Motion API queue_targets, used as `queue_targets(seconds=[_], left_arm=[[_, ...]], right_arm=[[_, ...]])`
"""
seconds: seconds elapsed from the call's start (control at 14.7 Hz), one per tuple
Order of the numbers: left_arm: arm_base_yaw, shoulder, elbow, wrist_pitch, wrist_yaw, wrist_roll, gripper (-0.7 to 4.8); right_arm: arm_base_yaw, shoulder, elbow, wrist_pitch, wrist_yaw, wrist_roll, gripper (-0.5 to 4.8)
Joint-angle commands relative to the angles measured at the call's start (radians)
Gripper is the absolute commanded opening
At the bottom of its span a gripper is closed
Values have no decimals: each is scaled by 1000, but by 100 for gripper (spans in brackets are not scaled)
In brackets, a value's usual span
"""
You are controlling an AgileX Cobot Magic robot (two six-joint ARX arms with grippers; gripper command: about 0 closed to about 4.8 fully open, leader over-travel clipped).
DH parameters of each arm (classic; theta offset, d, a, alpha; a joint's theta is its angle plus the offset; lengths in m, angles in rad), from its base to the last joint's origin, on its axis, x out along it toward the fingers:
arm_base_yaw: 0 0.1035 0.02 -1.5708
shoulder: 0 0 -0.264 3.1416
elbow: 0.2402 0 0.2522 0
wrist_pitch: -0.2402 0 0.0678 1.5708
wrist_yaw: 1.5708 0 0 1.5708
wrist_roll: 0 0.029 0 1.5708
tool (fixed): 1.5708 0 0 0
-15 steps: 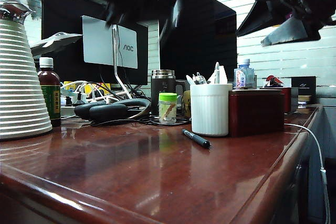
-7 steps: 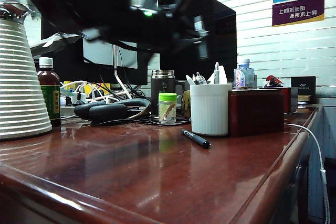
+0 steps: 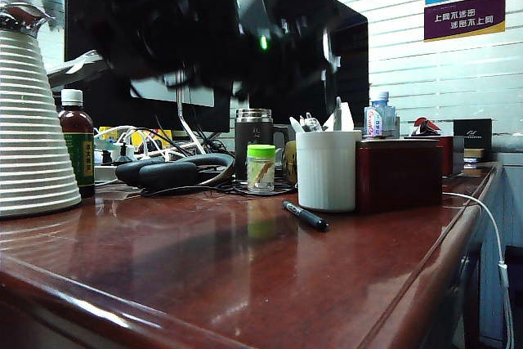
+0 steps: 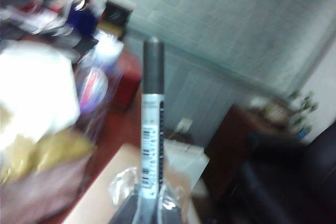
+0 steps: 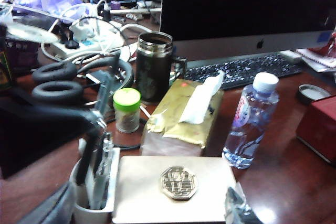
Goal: Pick up all the pens on the desk and put them into the pen holder one by one.
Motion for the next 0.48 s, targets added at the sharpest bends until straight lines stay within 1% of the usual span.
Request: queue_targets(seconds=[0.07,0.27,0.41,0.48], left_arm=[[0,11,4,13,-15,49,-5],[0,49,4,-9,-44,49,-5],[2,65,4,-1,-45,48,-5],[3,65,4,-32,-38,48,7]], right_arm=[[-16,-2,5,-3,-2,-7,369],[-16,-2,5,-2,-2,-28,369],[-16,-2,5,-2,-2,-28,369],[-16,-2,5,-2,-2,-28,369]])
